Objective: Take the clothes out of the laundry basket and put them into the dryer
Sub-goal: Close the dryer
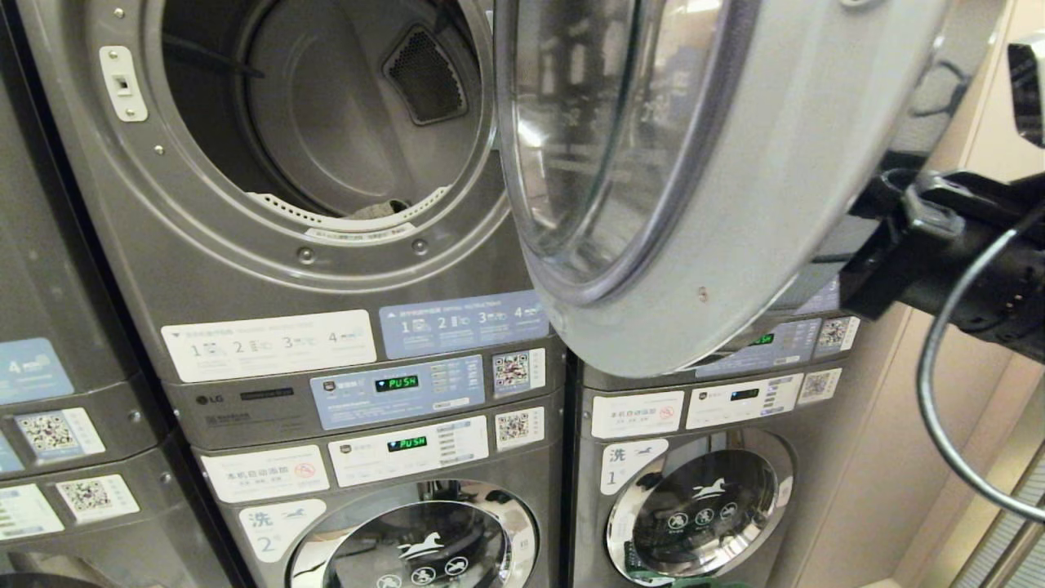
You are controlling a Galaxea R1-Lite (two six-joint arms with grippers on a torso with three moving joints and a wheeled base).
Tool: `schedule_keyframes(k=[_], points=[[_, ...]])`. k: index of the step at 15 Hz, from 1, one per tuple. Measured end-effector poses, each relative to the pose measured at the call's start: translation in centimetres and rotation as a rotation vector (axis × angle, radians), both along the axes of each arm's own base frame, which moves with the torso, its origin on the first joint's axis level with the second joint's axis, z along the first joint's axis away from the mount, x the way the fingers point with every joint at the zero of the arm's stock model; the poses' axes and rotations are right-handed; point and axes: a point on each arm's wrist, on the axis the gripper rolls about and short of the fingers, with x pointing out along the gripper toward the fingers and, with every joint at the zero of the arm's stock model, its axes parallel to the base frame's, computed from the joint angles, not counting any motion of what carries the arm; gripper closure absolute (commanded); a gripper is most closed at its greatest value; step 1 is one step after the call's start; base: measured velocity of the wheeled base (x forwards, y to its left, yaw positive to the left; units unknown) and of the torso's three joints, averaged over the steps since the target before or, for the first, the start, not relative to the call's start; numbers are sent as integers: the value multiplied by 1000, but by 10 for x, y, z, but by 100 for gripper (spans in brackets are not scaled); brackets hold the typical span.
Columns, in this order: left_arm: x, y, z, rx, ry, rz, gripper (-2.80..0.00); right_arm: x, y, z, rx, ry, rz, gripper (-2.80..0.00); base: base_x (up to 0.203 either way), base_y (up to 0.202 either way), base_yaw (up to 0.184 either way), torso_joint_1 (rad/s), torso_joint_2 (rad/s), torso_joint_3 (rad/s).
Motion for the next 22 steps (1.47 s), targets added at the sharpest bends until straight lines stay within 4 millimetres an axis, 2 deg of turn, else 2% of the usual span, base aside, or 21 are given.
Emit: schedule_keyframes(k=[2,7,9,10,11,13,15,17,19,22], points=[[0,0,0,0,-1,0,0,12,42,0,17,15,30,0,0,0,0,0,0,0],[0,0,0,0,1,0,0,27,153,-18,45,69,73,0,0,0,0,0,0,0],[0,0,0,0,0,0,0,36,179,-25,65,77,45,0,0,0,0,0,0,0],[0,0,0,0,0,0,0,41,185,-31,62,88,28,0,0,0,0,0,0,0],[0,0,0,0,-1,0,0,48,182,-34,64,90,2,0,0,0,0,0,0,0],[0,0,0,0,-1,0,0,62,163,-33,72,86,-68,0,0,0,0,0,0,0],[0,0,0,0,0,0,0,69,130,-28,70,86,-145,0,0,0,0,0,0,0],[0,0,0,0,0,0,0,66,83,-26,56,97,-248,0,0,0,0,0,0,0],[0,0,0,0,2,0,0,51,33,-25,37,116,-353,0,0,0,0,0,0,0],[0,0,0,0,2,0,0,5,-35,-21,-20,125,-525,0,0,0,0,0,0,0]])
